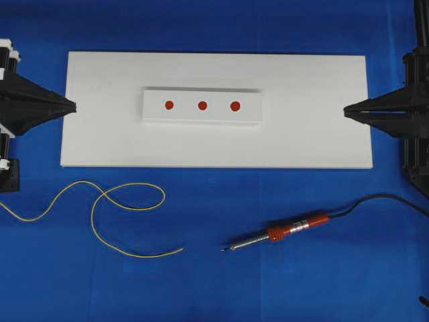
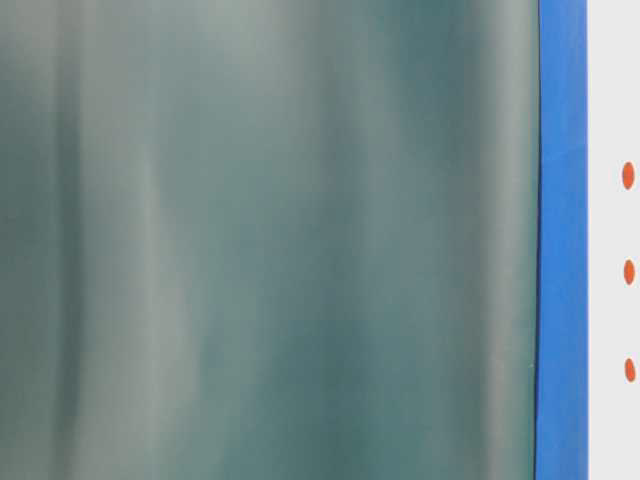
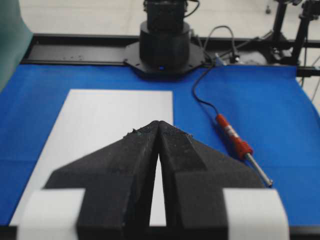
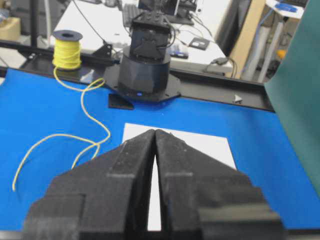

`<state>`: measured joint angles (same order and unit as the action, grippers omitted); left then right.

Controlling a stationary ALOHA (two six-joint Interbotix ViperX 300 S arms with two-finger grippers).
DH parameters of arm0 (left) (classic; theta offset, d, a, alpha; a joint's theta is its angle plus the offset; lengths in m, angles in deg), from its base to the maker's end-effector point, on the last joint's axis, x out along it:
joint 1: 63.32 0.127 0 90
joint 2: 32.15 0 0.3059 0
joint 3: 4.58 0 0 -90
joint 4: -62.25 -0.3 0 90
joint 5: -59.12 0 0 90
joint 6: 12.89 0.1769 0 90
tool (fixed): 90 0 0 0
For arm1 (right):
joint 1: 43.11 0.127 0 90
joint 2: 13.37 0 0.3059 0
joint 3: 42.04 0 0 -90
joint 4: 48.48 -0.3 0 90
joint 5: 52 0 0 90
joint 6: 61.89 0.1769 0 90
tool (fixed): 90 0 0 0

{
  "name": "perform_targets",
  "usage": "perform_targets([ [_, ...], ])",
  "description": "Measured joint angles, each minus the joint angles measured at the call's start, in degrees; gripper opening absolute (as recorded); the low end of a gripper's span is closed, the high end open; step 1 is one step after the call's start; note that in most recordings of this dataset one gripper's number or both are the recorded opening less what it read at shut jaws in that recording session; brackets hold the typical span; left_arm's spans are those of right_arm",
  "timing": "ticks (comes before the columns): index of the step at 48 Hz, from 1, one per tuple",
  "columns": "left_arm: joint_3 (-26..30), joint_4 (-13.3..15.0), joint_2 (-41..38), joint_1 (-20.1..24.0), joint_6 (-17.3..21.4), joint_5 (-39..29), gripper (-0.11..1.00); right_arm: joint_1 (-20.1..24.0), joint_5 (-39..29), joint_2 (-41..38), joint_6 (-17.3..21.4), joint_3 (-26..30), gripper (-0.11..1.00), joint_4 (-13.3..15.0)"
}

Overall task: Touch the tip of the soldering iron to the tip of the solder at the mark.
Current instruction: 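Lower the left gripper to the yellow solder, right to the red iron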

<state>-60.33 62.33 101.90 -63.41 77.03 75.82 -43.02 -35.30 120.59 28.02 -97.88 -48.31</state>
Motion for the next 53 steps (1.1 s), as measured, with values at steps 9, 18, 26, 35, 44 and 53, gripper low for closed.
perform_targets([
  [9,0.1,0.0,0.0,-4.3,-2.5,-4.0,0.00,5.1,-3.7,-1.7,0.2,0.4,-0.06,0.0],
  [18,0.0,0.1,-1.1,-9.2,-3.4,-4.0,0.00,12.5,-4.0,-4.5,0.4,0.6,-0.06,-0.1],
  [26,-0.6,0.0,-4.1,-13.5,-3.6,-3.4,0.00,15.5,-3.5,-8.4,1.2,0.6,-0.04,-1.1],
  [35,-1.3,0.0,-9.7,-17.2,-4.4,-1.4,0.14,18.3,-3.4,-13.8,3.9,0.6,0.25,-1.4],
  [44,-2.0,0.0,-17.8,-20.6,-7.2,2.4,0.70,20.0,-2.0,-19.3,7.3,0.6,0.81,-1.9],
  [53,-1.6,0.0,-29.7,-25.1,-10.8,8.7,0.80,21.4,6.1,-27.8,7.6,-0.7,0.84,-2.8],
])
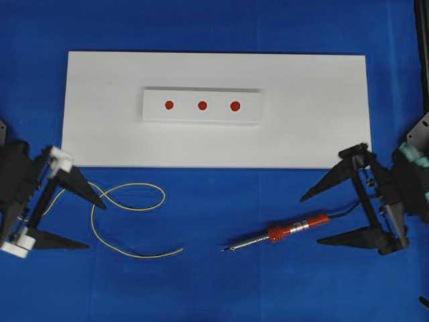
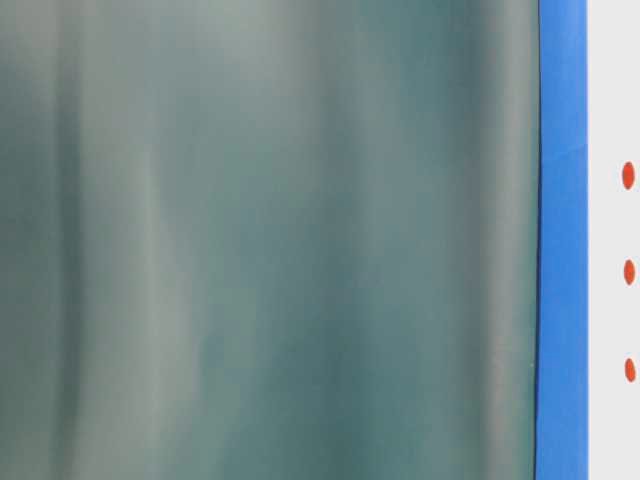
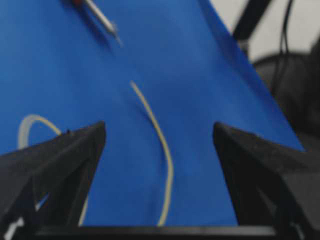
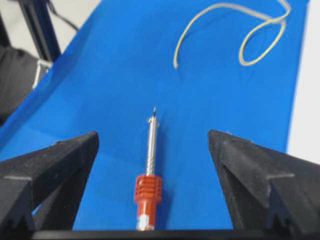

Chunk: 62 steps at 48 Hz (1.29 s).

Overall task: Touch the tip of the soldering iron to the tip of the solder at the mark.
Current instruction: 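Lower the left gripper to the yellow solder, right to the red iron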

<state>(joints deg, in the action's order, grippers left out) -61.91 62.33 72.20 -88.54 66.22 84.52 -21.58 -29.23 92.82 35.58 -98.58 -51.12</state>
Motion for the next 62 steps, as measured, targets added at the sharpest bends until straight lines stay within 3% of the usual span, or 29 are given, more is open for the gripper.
perform_targets([
  [20,5.3,0.0,-23.4,-1.8,-0.6,8.3,0.78,1.4,18.3,-21.5,0.1,-2.0,0.84,-7.0],
  [30,6.2,0.0,-28.5,-3.4,-0.6,11.2,0.78,3.7,24.3,-29.1,0.1,-1.8,0.84,-9.3],
  [42,6.5,0.1,-31.1,-3.4,-0.6,11.4,0.78,6.1,26.1,-34.0,0.5,-0.9,0.82,-13.8],
  [55,7.9,0.2,-33.1,-3.4,0.0,11.5,0.75,6.9,26.1,-37.1,0.5,1.0,0.70,-14.1],
  [62,8.2,0.2,-33.5,-3.4,0.1,11.3,0.58,6.9,25.9,-37.2,0.2,1.1,0.51,-14.1],
])
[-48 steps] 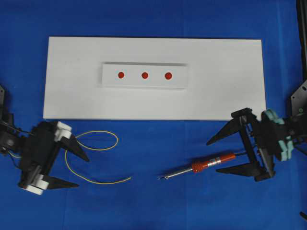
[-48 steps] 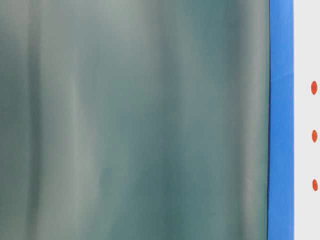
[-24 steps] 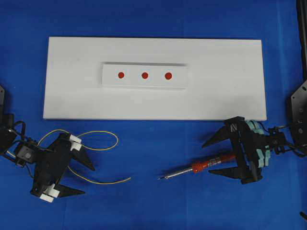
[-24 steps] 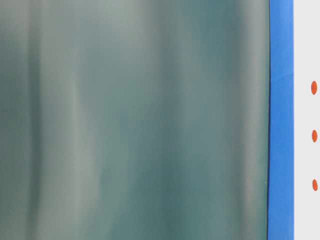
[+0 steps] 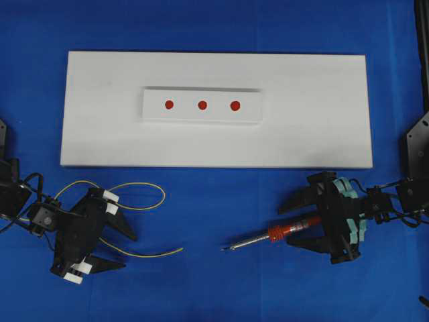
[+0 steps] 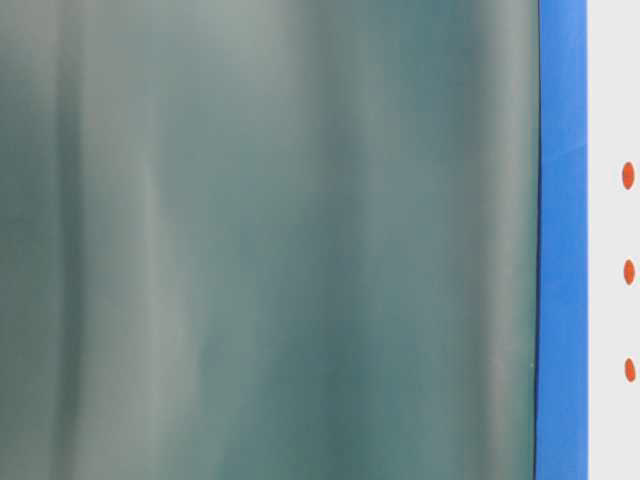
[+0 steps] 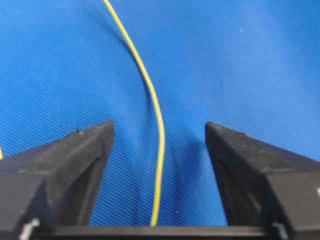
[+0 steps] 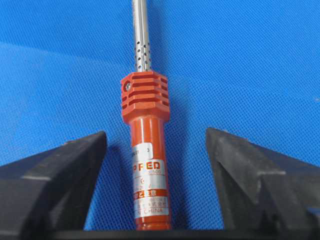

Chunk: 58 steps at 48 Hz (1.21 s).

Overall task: Touch the tip of the soldering iron to the tip of the solder at the mark.
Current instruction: 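Lower the left gripper to the yellow solder, right to the red iron, then close both grippers on the solder wire and the iron handle, then lift both held tools up over the red-dot strip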

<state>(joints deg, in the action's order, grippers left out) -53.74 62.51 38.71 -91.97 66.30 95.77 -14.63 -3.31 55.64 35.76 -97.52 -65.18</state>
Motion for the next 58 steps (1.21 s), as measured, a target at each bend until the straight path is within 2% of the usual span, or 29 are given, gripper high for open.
perform_targets([
  [4,0.3,0.0,0.0,0.1,0.0,-0.8,0.37,0.0,-0.9,0.0,-0.4,0.1,0.30,0.0],
  [9,0.6,0.1,-0.2,0.1,0.1,-1.7,0.15,-0.1,-2.1,0.0,-0.5,0.2,0.08,0.0],
  [13,1.1,0.1,-0.3,0.3,0.2,-2.3,0.02,0.0,-2.5,0.0,-0.4,0.3,0.06,0.0],
  [30,1.3,0.1,-0.2,0.7,0.2,-2.8,0.02,0.0,-3.2,0.0,-0.4,0.5,0.06,0.0],
  [36,1.4,0.1,2.0,0.7,-0.6,-5.5,0.02,-0.4,-6.8,0.7,-0.3,1.7,0.06,-0.2],
  [43,2.5,0.2,7.9,0.7,-2.0,-13.9,0.02,-2.1,-17.2,5.1,0.0,4.4,0.06,-0.4],
  [49,4.4,0.1,13.2,0.7,-2.3,-23.5,0.02,-3.2,-28.6,10.4,-0.8,7.4,0.06,-0.4],
  [58,8.5,0.1,20.3,0.8,-2.4,-38.9,0.02,-5.5,-41.4,17.9,-2.5,10.5,0.06,-0.2],
])
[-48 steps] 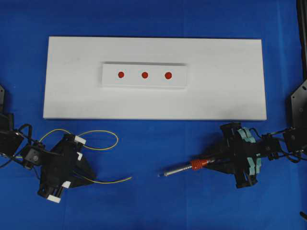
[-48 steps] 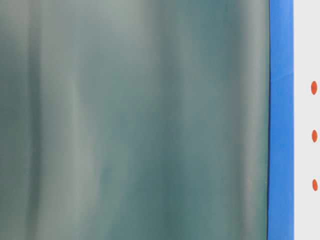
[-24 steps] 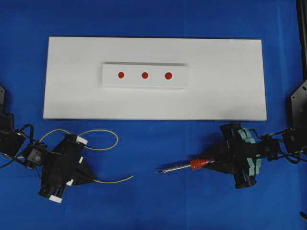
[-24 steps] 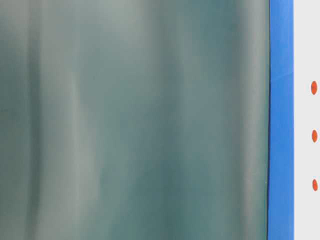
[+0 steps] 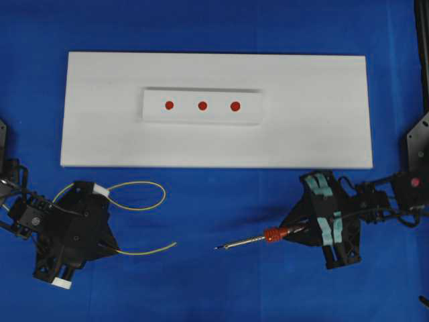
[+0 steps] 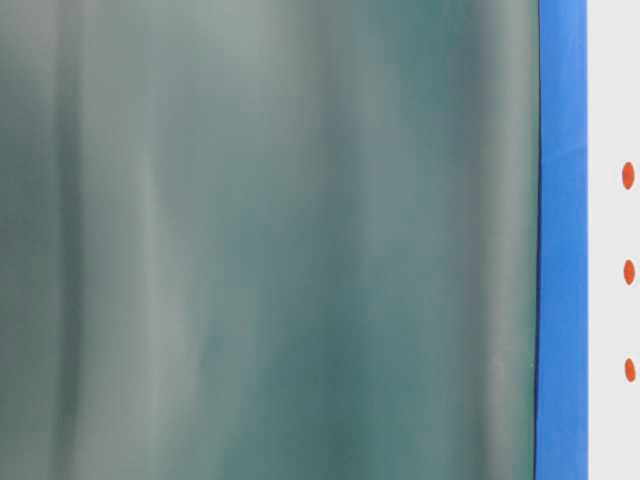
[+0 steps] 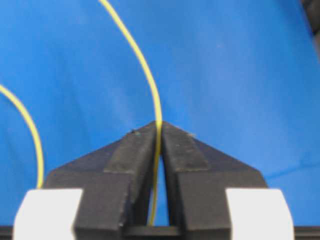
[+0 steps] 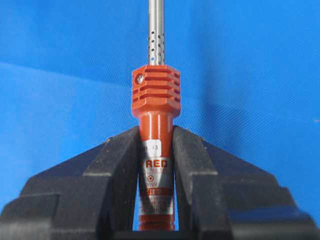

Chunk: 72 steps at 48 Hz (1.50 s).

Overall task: Touch the tip of the soldering iron to the tip of the solder at the mark.
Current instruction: 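Lift both held tools up over the red-dot strip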

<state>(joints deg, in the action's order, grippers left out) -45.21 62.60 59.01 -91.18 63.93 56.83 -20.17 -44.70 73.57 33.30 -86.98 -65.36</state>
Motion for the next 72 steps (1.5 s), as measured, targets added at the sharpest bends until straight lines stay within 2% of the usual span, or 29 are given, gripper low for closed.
perform_targets([
  [6,2.7,0.0,3.7,0.0,-0.1,-8.4,0.02,-1.5,-8.9,4.7,-0.6,2.2,0.06,0.4],
  [13,4.8,0.0,5.5,0.8,-0.5,-14.8,0.02,-3.5,-19.2,9.1,-0.5,5.3,0.06,2.3],
  [20,6.9,0.0,7.0,1.6,-1.5,-19.6,0.02,-4.7,-25.0,10.1,-0.6,7.6,0.06,3.9],
  [30,7.6,-0.1,7.2,4.4,-1.2,-21.5,0.02,-7.2,-27.1,10.1,-0.4,9.1,0.06,6.7],
  [46,8.3,-0.4,7.3,16.6,-0.1,-24.9,0.02,-19.5,-32.4,10.2,-0.4,10.4,0.06,10.5],
  [54,8.7,-0.4,7.2,23.6,2.7,-25.6,0.02,-25.8,-32.6,10.2,-0.4,10.6,0.06,13.0],
  [65,8.9,-0.4,7.2,28.7,6.7,-25.6,0.02,-31.6,-32.7,10.1,-0.4,10.6,0.06,15.7],
  [72,8.9,-0.4,7.2,30.8,7.2,-25.5,0.02,-33.8,-32.6,10.1,-0.4,10.7,0.06,16.7],
])
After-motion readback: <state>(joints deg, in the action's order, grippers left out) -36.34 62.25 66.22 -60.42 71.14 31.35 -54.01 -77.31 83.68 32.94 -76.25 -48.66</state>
